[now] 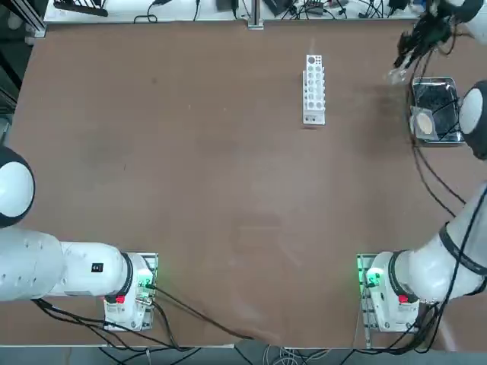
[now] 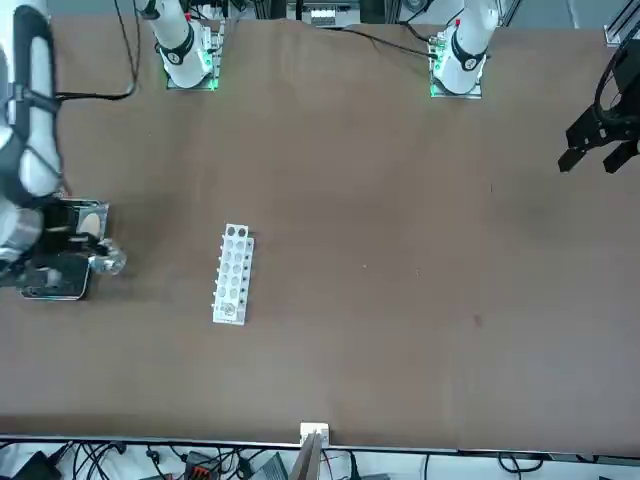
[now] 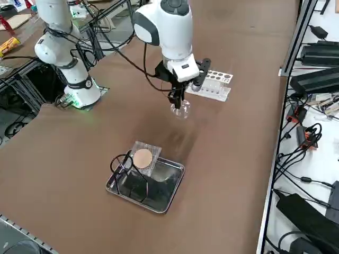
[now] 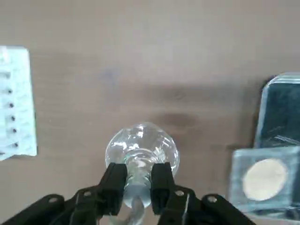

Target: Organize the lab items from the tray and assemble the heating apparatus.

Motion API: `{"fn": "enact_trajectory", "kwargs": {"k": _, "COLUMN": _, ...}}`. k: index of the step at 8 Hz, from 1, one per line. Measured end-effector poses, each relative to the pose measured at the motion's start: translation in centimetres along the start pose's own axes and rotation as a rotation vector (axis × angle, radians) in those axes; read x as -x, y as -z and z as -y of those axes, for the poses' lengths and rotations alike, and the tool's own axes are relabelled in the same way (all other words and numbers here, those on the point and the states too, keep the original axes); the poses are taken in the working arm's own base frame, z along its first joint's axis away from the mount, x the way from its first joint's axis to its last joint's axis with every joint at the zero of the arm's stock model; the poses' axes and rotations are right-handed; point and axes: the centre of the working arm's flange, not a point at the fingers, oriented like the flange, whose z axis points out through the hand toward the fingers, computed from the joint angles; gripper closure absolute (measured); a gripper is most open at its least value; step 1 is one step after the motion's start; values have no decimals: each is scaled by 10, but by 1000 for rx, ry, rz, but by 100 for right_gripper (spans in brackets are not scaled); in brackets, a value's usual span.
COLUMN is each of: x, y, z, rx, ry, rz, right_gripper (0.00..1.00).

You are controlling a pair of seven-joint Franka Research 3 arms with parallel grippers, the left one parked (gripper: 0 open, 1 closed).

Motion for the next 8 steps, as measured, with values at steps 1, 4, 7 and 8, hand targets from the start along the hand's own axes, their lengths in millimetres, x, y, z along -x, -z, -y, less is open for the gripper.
{"fn": "enact_trajectory", "kwargs": {"k": 1, "x": 15, "y": -20, "z": 3, "rx": -6, "ry": -1, "rz": 14, "right_gripper": 67}}
{"fn": "enact_trajectory", "kwargs": {"k": 4, "x": 48, "y": -76, "z": -5, "rx": 50, "ry": -1, "rz": -16, "right_gripper": 67}}
{"fn": "enact_trajectory", "kwargs": {"k": 7, "x": 53, "y": -91, "z": -5, "rx": 73, "ry": -9, "rz": -58, "right_gripper": 68}}
{"fn": "enact_trajectory", "kwargs": {"k": 8, "x": 52, "y": -92, "z": -4, "rx": 78, "ry": -17, "rz": -66, "right_gripper": 68}}
